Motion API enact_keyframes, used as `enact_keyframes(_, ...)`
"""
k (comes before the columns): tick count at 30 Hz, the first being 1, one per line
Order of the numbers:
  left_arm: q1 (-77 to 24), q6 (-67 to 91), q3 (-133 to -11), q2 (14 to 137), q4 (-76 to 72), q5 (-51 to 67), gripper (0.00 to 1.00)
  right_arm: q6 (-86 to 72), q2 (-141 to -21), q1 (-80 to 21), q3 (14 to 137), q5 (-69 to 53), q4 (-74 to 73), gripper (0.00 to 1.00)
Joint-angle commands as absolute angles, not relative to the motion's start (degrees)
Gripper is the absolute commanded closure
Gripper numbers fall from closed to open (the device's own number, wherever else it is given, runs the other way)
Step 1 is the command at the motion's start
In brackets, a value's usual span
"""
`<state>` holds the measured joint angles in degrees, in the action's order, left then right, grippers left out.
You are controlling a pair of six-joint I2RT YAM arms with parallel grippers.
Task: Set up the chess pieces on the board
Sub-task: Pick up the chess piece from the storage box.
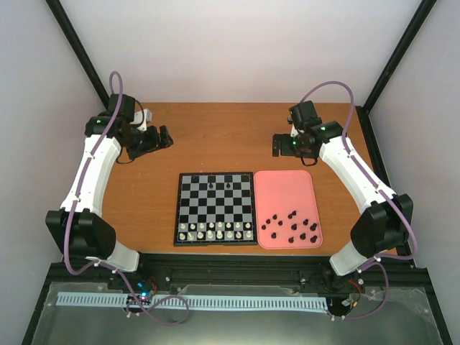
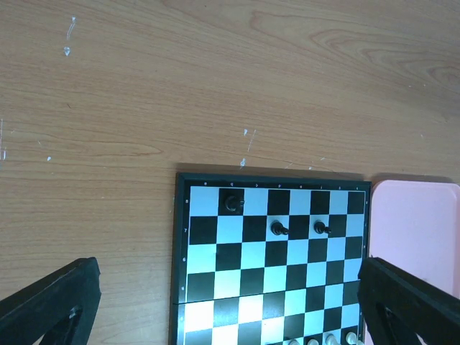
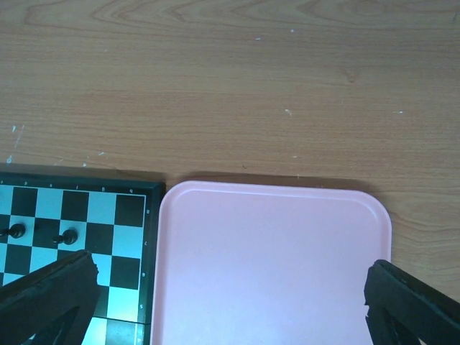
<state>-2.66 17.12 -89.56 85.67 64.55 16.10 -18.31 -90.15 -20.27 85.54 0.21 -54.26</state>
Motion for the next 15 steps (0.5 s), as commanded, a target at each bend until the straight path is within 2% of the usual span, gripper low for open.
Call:
enact_keyframes(1, -2.8, 17.4, -90.7, 85.2, 64.6, 16.0, 0.00, -17.5, -88.3, -20.2, 85.3, 1.1, -55.0, 0.00)
enact_keyframes(8, -2.8, 17.1, -90.0, 85.0, 65.0, 15.6, 0.00, -15.3, -87.1, -20.2, 82.6, -0.1, -55.3, 0.00)
enact_keyframes(15, -2.8, 16.7, -89.6, 84.8, 65.4, 16.8, 0.00, -16.5, -85.6, -19.7, 83.8, 6.4, -62.2, 0.01)
